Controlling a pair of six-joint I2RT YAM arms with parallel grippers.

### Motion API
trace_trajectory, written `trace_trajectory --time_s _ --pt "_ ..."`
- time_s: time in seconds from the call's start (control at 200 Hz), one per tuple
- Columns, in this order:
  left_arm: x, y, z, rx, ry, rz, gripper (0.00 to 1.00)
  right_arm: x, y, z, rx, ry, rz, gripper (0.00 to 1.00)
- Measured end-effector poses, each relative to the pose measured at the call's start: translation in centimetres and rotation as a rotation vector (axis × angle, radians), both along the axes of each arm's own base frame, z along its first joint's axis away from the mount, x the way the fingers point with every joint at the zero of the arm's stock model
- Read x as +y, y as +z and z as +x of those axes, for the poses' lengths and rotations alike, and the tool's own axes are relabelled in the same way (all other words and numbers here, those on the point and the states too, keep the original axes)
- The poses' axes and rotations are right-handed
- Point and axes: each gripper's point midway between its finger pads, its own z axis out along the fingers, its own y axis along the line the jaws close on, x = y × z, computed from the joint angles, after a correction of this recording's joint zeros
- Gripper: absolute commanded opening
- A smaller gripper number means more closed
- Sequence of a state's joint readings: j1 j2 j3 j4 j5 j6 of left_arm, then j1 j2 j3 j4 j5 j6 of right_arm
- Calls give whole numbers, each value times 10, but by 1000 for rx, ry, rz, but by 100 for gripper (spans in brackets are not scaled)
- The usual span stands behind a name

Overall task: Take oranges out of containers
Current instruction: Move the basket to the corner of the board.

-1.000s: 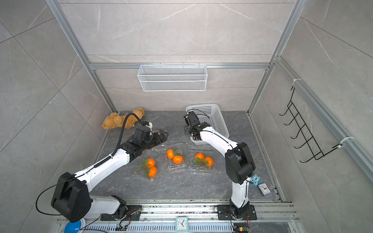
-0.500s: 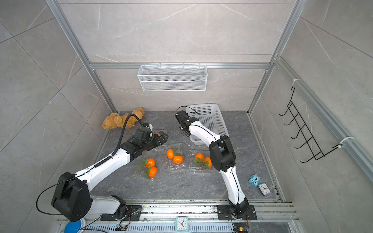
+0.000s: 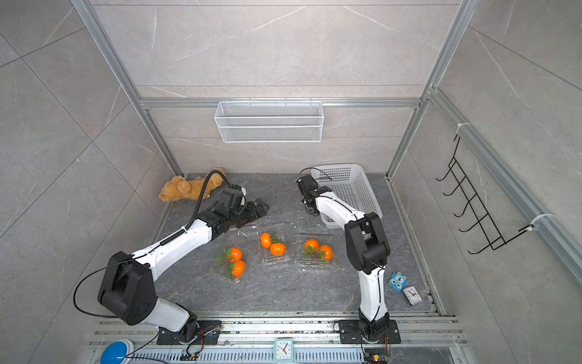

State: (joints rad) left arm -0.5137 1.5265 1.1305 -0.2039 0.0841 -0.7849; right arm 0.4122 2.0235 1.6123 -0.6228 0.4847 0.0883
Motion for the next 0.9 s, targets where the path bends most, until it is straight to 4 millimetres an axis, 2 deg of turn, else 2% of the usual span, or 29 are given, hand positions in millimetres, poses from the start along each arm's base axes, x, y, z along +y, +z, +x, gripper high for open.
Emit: trace_trajectory --time_s 0.12,0.254,0.574,0.713,0.878,0.903 --pt "-8 3 7 0 -12 -6 100 -47 3 -1 -5 -63 -13 0" --pt "-20 8 16 6 -36 -11 100 -77 7 1 -13 -82 -21 0" --pt "-35 8 28 24 -71 -1 100 -102 9 9 -13 -70 -35 2" --pt "-35 6 26 38 -76 10 100 -105 9 9 -10 -69 -32 10" --pt "-34 6 24 47 -91 36 100 -99 7 9 -8 -64 10 27" --pt "-34 6 24 48 -92 42 100 -98 7 10 -11 -68 25 33"
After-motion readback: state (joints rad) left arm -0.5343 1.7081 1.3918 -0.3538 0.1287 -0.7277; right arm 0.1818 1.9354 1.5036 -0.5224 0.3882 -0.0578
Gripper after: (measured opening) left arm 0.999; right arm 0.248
